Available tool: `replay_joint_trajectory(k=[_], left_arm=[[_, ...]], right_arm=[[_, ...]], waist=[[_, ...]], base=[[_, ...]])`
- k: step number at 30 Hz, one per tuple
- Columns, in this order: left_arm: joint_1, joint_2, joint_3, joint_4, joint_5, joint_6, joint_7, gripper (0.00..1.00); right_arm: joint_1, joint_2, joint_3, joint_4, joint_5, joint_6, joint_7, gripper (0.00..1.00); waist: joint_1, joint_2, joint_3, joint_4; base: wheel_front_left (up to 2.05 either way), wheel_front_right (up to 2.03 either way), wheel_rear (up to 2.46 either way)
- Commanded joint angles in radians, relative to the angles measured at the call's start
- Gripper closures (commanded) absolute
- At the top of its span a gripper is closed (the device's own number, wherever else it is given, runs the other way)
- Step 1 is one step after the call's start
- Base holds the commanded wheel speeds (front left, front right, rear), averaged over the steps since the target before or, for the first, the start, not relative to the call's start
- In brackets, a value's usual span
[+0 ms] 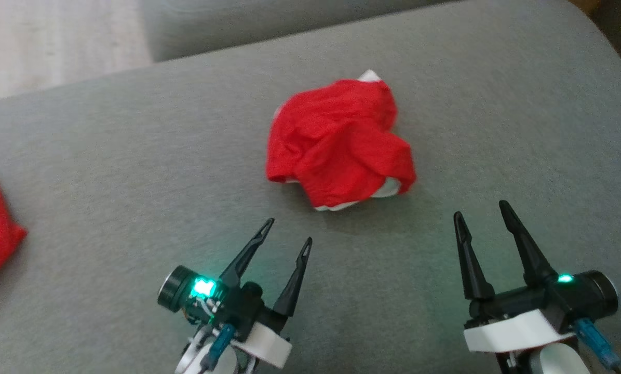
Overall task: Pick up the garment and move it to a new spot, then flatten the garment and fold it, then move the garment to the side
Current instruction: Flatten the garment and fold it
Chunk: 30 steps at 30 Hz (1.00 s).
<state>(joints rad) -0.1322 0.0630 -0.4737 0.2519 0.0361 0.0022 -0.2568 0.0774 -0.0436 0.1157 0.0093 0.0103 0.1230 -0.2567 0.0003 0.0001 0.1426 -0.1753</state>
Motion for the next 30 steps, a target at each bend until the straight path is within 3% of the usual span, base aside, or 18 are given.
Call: replay_joint_trajectory(k=[1, 7, 25, 26, 27, 29, 30], left_arm=[[-0.058, 0.002, 0.016, 0.031, 0.006, -0.013, -0.005, 0.00], [-0.152, 0.004, -0.003, 0.201, 0.002, -0.034, -0.005, 0.00], [-0.245, 0.037, 0.011, 0.285, -0.021, 0.007, -0.005, 0.00], [-0.246, 0.041, 0.004, 0.280, -0.016, 0.007, -0.005, 0.05], [-0.245, 0.048, 0.000, 0.275, -0.015, 0.011, -0.005, 0.55], [-0.246, 0.053, -0.005, 0.270, -0.016, 0.011, -0.005, 0.62], [-0.245, 0.057, -0.008, 0.272, -0.017, 0.009, -0.005, 0.84]], right_arm=[[-0.032, -0.007, 0.025, -0.033, 0.008, 0.008, -0.005, 0.00], [-0.046, -0.007, 0.026, -0.039, 0.023, 0.008, -0.005, 0.00], [-0.054, -0.007, 0.039, -0.042, 0.048, 0.008, -0.005, 0.00], [-0.055, -0.007, 0.038, -0.042, 0.050, 0.008, -0.005, 0.00], [-0.056, -0.007, 0.040, -0.040, 0.053, 0.008, -0.005, 0.00], [-0.057, -0.007, 0.043, -0.037, 0.055, 0.008, -0.005, 0.00], [-0.057, -0.007, 0.046, -0.034, 0.056, 0.008, -0.005, 0.00]], waist=[[-0.0003, -0.0001, 0.055, -0.075], [-0.0003, -0.0001, 0.079, -0.142], [-0.0003, -0.0001, 0.113, -0.207], [-0.0003, -0.0001, 0.113, -0.208], [-0.0003, -0.0001, 0.111, -0.213], [-0.0003, -0.0001, 0.106, -0.218], [-0.0003, -0.0001, 0.103, -0.222]], base=[[0.00, 0.00, 0.00], [0.00, 0.00, 0.00], [0.00, 0.00, 0.00], [0.00, 0.00, 0.00], [0.00, 0.00, 0.00], [0.00, 0.00, 0.00], [0.00, 0.00, 0.00]])
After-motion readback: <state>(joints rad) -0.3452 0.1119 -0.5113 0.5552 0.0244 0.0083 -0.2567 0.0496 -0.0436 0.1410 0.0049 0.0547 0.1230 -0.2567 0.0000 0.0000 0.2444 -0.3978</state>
